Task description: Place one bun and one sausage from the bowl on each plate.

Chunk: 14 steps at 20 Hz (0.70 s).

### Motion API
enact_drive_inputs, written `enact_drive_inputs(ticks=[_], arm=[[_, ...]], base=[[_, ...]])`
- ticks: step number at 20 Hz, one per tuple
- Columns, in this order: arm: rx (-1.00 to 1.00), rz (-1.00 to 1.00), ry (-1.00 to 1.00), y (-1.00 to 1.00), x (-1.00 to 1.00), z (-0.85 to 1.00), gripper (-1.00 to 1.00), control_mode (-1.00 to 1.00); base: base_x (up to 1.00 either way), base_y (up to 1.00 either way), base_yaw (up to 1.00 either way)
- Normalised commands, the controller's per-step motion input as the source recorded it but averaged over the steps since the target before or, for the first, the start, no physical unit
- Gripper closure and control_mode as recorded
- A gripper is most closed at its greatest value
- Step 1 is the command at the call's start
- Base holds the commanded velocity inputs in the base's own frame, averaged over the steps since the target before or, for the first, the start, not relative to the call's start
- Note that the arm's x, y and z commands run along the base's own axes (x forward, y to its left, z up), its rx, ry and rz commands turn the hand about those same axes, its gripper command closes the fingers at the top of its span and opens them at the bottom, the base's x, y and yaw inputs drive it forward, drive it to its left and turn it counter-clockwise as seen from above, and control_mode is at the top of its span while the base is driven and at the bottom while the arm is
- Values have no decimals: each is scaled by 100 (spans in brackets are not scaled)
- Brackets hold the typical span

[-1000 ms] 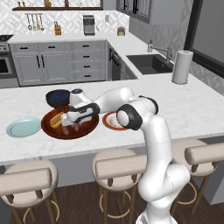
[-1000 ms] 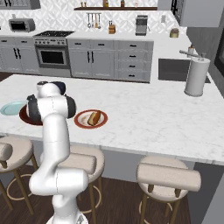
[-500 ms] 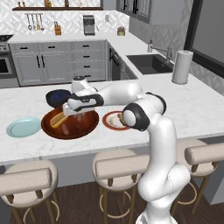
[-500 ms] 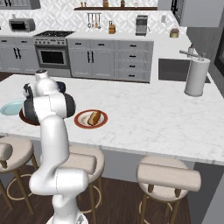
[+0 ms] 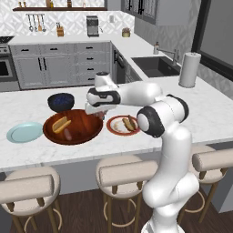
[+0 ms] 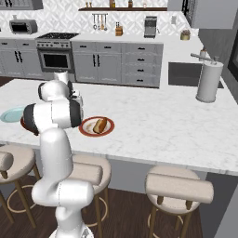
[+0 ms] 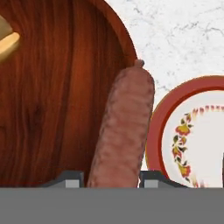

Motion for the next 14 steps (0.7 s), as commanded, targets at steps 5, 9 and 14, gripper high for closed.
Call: enact_drive_inputs(ticks=[5, 9, 14], arm=[[0, 7, 0, -100, 12, 12, 100, -100], [0, 8, 0, -90, 4, -1, 100, -100], [-1, 8, 0, -11, 0, -41, 100, -100]], base=[[0, 0, 0], [0, 0, 0], [0, 0, 0]])
